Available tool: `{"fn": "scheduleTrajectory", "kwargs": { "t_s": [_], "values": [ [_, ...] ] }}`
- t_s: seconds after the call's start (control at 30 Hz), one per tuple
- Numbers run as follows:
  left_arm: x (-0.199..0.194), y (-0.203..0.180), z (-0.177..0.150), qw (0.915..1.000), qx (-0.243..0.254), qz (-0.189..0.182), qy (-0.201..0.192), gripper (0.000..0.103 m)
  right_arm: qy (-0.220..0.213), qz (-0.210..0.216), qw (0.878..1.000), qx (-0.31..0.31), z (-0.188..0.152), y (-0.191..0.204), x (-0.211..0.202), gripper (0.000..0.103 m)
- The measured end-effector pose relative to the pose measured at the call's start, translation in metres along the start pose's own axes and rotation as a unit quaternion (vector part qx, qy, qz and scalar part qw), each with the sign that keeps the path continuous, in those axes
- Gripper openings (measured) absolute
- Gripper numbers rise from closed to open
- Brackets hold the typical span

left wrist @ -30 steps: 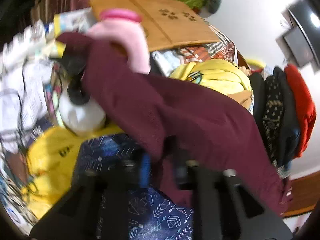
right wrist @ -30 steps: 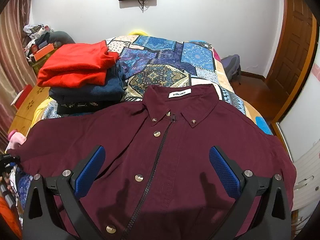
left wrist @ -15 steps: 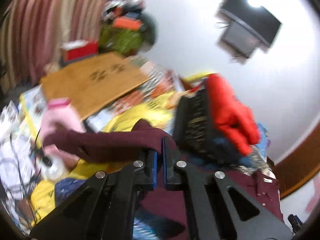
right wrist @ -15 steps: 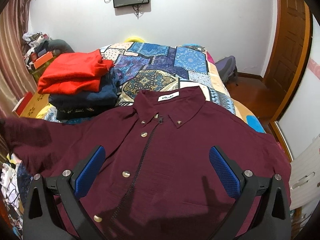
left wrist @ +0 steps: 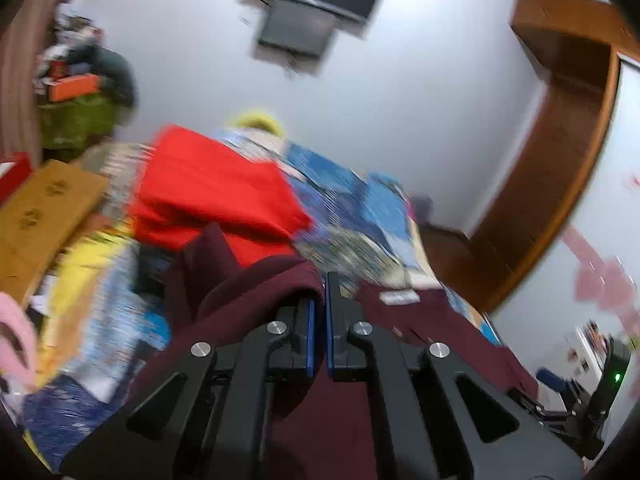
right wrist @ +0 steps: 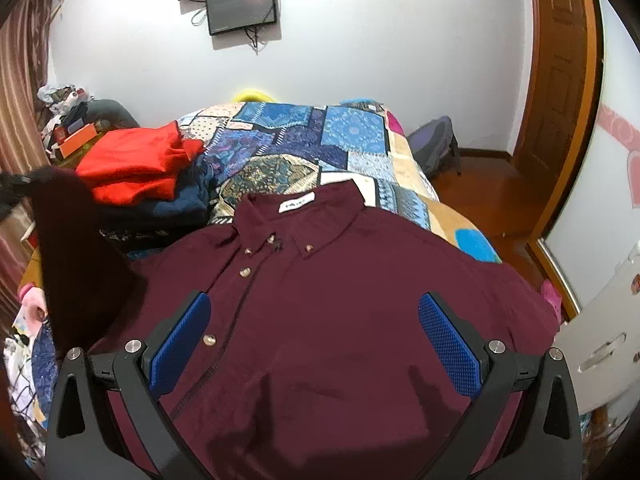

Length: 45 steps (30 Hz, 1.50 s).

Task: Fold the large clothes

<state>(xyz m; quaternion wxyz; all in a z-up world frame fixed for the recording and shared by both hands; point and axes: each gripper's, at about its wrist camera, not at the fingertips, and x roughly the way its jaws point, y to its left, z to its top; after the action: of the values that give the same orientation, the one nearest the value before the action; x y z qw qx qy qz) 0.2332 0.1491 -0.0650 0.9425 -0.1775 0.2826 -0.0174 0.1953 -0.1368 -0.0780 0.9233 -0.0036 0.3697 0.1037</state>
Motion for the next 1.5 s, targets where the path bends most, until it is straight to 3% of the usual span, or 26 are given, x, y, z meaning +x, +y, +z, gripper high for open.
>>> {"fn": "scheduleTrajectory", "kwargs": {
  "t_s": [0.13,0.33,0.43,0.63,0.7,0.77,0.87,0.97,1.1,1.27,1.5],
  "values": [
    [0.04,-0.04,-0.029,0.9972,0.024,-0.037,0.061,0.003,0.004,0.009,1.0,0.012,-0.005,-0.01,-0.003,0.103],
    [0.089,-0.095,-0.086,0.9806,0.089,-0.051,0.167,0.003,0.017,0.005,1.0,0.011,-0.011,-0.016,-0.001,0.103],
    [0.095,-0.11,-0.112,0.9734,0.113,-0.046,0.194,0.003,0.021,0.003,1.0,0.01,-0.015,-0.017,-0.001,0.103],
    [0.097,-0.111,-0.135,0.9612,0.127,-0.049,0.24,0.019,0.022,0.0,1.0,0.006,-0.016,-0.018,-0.005,0.103],
    [0.091,-0.11,-0.134,0.9603,0.133,-0.052,0.24,0.025,0.02,-0.002,1.0,0.003,-0.015,-0.016,-0.005,0.103],
    [0.082,-0.11,-0.129,0.962,0.137,-0.053,0.23,0.043,0.018,-0.003,1.0,-0.001,-0.014,-0.014,-0.006,0.103],
    [0.059,-0.107,-0.112,0.971,0.15,-0.034,0.183,0.066,0.014,-0.001,1.0,-0.007,-0.011,-0.008,-0.007,0.103],
    [0.04,-0.098,-0.096,0.977,0.157,-0.014,0.144,0.074,0.006,0.001,1.0,-0.021,-0.006,0.001,-0.009,0.103],
    [0.014,-0.073,-0.071,0.9841,0.151,0.026,0.09,0.081,-0.006,0.012,0.999,-0.049,0.004,0.02,-0.009,0.103],
    [-0.005,-0.026,-0.049,0.9881,0.124,0.077,0.05,0.087,-0.014,0.04,0.995,-0.093,0.016,0.053,-0.004,0.103],
    [-0.02,0.046,-0.044,0.9854,0.077,0.147,0.041,0.088,0.024,0.101,0.981,-0.162,0.019,0.117,0.029,0.103]
  ]
}}
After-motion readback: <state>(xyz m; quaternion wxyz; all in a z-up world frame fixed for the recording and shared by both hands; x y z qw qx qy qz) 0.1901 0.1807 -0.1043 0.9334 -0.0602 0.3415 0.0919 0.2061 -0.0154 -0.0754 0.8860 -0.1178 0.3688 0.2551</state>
